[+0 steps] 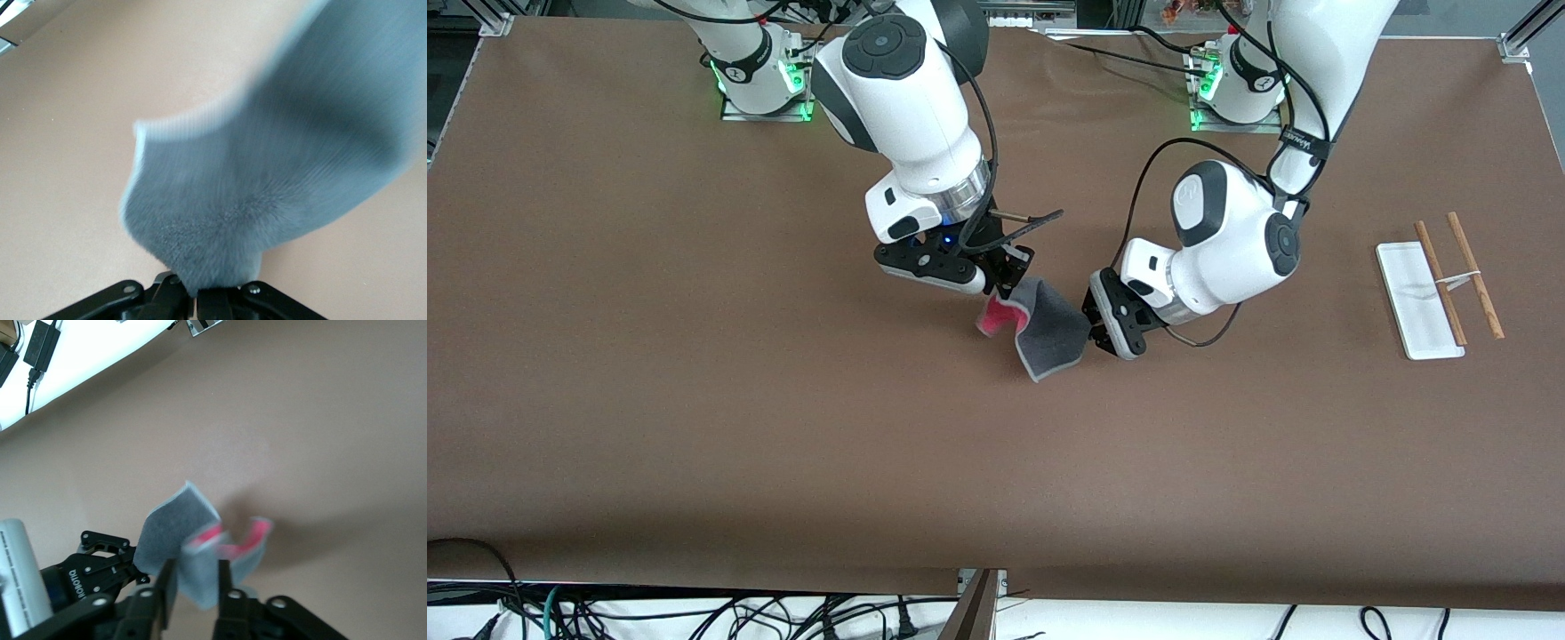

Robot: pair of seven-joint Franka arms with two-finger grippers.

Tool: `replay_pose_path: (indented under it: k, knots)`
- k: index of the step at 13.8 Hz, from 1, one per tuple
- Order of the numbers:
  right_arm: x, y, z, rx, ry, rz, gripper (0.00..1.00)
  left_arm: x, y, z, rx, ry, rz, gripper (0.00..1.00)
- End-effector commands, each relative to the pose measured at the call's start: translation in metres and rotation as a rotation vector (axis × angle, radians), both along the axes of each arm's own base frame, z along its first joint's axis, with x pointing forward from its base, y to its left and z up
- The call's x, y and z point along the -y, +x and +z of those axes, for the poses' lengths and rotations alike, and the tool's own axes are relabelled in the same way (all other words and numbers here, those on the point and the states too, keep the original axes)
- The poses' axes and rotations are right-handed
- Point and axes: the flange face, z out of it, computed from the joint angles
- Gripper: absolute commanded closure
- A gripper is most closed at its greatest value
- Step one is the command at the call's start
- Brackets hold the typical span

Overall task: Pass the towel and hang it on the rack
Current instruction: 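Carry the towel with the left gripper while the right gripper releases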

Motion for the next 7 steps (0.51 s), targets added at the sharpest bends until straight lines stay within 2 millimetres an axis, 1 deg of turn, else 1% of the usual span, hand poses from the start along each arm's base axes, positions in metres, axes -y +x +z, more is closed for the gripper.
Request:
replay_pose_path:
  k: [1,2,4,5,6,7]
  knots:
    - [0.004,0.006,0.005,0.029,-0.018,0.057,0.00,-0.015,0.000,0.011,-0.016,0.004,-0.019,1.00]
    - [0.009,0.009,0.005,0.034,-0.027,0.076,0.00,-0.025,0.002,0.013,-0.033,0.004,-0.017,1.00]
    - [0.032,0.027,0.005,0.053,-0.062,0.133,0.00,-0.061,0.012,0.018,-0.046,0.041,-0.023,1.00]
    - [0.049,0.038,0.003,0.056,-0.094,0.184,0.00,-0.084,0.016,0.020,-0.075,0.042,-0.012,1.00]
    - [0.073,0.051,0.000,0.055,-0.141,0.253,0.00,-0.107,0.019,0.024,-0.109,0.034,0.002,1.00]
    - [0.094,0.062,-0.003,0.049,-0.185,0.324,0.00,-0.126,0.020,0.028,-0.140,0.028,0.008,1.00]
